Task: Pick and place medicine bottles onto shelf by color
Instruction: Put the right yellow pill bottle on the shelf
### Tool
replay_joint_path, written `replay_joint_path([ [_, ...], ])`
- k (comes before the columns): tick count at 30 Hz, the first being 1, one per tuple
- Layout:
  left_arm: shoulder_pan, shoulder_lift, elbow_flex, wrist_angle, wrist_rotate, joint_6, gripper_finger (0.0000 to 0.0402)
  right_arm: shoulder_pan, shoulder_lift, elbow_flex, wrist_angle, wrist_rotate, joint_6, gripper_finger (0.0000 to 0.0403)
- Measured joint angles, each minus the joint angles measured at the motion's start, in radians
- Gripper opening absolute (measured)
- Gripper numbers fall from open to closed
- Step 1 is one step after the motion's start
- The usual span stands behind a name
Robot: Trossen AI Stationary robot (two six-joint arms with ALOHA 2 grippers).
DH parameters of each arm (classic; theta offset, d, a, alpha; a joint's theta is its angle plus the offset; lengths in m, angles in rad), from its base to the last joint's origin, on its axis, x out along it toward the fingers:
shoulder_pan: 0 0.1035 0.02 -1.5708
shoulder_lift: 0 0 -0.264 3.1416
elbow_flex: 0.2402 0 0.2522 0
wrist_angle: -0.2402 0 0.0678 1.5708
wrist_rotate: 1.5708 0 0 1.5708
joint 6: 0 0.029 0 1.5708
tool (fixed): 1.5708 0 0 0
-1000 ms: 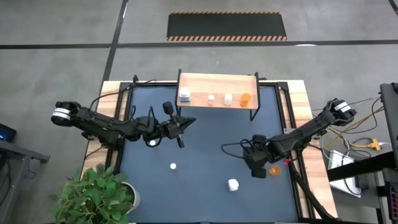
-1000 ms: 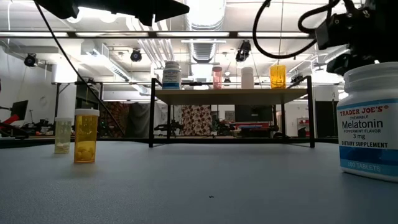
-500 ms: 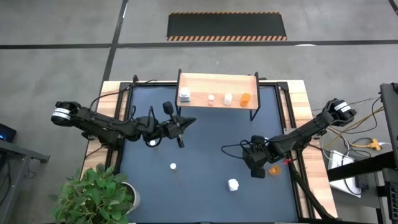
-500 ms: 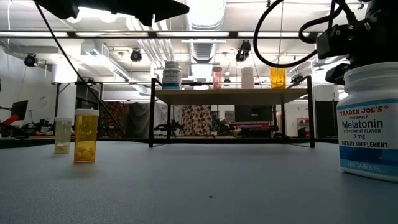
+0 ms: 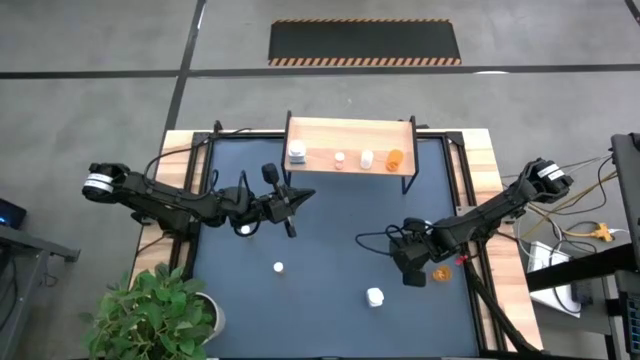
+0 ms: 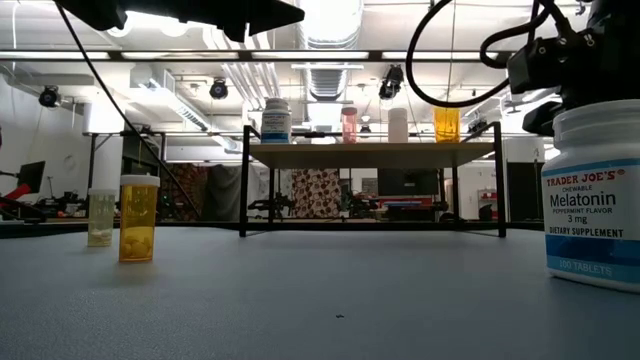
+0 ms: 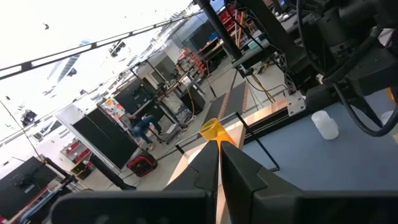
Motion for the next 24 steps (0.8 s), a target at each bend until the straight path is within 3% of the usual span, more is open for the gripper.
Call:
replay_joint_path([
  [8, 0.0, 0.0, 0.0, 0.0, 0.0, 0.0, 0.0, 0.0, 0.0, 0.082, -0.056, -0.017, 0.0, 0.012],
  [17, 0.0, 0.0, 0.0, 0.0, 0.0, 0.0, 0.0, -0.004, 0.0, 0.41, -0.301, 0.05, 0.0, 0.0119],
  [24, 0.0, 0.0, 0.0, 0.0, 0.0, 0.0, 0.0, -0.075, 0.029, 0.632, -0.331, 0.072, -0.077, 0.0119],
])
